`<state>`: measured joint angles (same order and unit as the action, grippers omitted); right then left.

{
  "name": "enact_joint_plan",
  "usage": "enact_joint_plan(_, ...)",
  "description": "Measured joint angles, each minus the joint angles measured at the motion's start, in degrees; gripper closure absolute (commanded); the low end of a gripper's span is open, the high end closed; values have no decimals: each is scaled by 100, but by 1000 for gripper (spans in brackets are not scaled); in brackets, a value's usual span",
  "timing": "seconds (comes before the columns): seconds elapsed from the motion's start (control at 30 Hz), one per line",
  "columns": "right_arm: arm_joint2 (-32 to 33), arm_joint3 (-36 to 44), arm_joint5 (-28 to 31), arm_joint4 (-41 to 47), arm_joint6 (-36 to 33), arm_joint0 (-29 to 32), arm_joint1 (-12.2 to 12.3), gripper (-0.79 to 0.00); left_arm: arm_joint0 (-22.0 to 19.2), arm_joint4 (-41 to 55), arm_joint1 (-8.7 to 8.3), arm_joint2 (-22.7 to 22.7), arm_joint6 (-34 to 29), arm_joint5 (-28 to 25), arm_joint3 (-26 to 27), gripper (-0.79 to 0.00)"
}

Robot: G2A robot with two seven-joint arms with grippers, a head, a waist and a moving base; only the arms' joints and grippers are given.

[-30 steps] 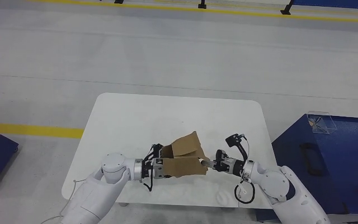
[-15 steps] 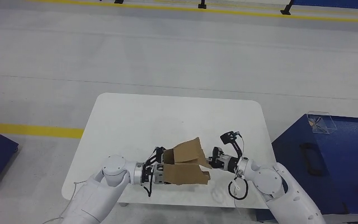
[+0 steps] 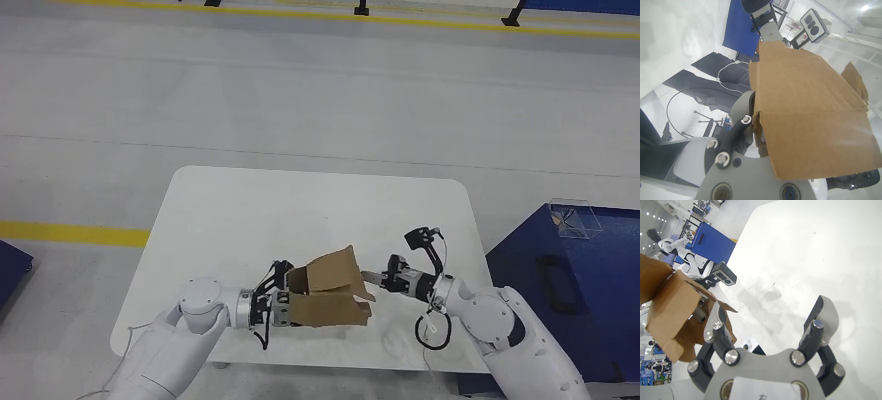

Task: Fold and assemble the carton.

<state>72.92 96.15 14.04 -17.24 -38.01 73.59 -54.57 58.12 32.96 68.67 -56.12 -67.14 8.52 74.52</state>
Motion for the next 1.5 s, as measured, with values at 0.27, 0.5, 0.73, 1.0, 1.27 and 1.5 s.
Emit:
enact_joint_plan(0.27, 630, 633, 355, 604, -100, 615, 86, -785, 92, -537, -36, -7, 425, -366, 194, 0)
enact_joint_plan(0.5, 307, 778, 99, 203, -119, 589, 46, -785, 150, -618, -45, 10, 505, -416, 335, 0)
enact_joint_plan(0.73, -140, 637, -24, 65, -88, 329, -35, -785, 184, -666, -56, -4, 542, -510, 388, 0)
enact_joint_plan(1.0, -251, 509, -10, 144, -129, 200, -73, -785, 184, -656, -63, -9, 530, -482, 380, 0)
enact_joint_plan(1.27, -257, 461, 74, 274, -137, 173, -92, -785, 175, -656, -70, -16, 514, -508, 336, 0)
enact_joint_plan(1.5, -340, 463, 61, 260, -161, 123, -117, -785, 165, -649, -71, -11, 508, -515, 321, 0)
